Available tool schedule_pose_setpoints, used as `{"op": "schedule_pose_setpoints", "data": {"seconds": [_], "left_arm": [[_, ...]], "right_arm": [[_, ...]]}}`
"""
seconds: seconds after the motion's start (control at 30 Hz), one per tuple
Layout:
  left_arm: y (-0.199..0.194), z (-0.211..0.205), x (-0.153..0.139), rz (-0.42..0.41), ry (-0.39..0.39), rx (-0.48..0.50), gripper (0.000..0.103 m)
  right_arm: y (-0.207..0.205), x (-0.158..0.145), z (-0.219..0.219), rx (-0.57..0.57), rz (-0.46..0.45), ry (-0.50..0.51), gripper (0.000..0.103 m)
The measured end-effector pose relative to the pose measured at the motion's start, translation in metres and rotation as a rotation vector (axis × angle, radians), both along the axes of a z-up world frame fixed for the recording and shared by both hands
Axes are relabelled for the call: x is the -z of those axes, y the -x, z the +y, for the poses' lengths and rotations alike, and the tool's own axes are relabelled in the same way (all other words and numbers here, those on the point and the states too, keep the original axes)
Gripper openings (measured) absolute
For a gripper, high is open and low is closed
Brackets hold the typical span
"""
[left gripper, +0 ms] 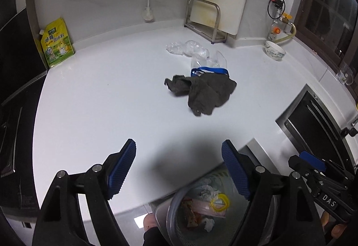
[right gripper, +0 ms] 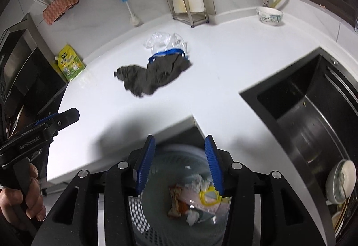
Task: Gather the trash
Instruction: 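Move both tools back to the counter toward the dark grey cloth, then grasp the dark grey cloth with the left tool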
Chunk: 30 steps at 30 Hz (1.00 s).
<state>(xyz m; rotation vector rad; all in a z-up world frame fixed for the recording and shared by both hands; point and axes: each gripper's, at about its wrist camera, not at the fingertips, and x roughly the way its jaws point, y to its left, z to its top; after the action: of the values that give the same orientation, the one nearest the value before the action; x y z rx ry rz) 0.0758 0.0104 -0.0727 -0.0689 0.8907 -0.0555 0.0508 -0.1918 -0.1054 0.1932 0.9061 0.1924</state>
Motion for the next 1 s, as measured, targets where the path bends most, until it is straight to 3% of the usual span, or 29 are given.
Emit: {"op": "schedule_pose_setpoints", "data": {"seconds": [0.33,0.47,0.77,0.8,0.9,0.97,1.0], "left_arm": [[-0.084,-0.009,0.024,0.018,0.014,0.021,0.081],[-0.107,-0.022,0.038,0.024,0.032,0.041,0.086],[-0.149,-0.043,0.067,0.03,0.011,0.049,0.085],[-0.151,-0.043,0.068,0.028,0.01,0.049,0.081],[-0.162,-0.044,0.076,0.065,0.029,0.075,0.051],[-0.165,-0.041,0.079,0.073,0.045,0.09,0.043],[-0.165,-0.04,0.079,0.07,0.055,0.1,0.033]], "right_arm": [[-0.041,0.012,-0.001,0.092,0.027,-0.005,0.046],[-0.046,0.018,-0.008,0.147,0.044,-0.012,0.046],[-0.05,0.028,-0.021,0.247,0.073,-0.016,0.046],[-0.05,0.028,-0.021,0.253,0.075,-0.016,0.046],[-0.053,0.03,-0.02,0.269,0.081,-0.015,0.046],[-0.055,0.031,-0.018,0.275,0.083,-0.011,0.046],[-0.057,0.03,-0.017,0.277,0.082,-0.009,0.046]]}}
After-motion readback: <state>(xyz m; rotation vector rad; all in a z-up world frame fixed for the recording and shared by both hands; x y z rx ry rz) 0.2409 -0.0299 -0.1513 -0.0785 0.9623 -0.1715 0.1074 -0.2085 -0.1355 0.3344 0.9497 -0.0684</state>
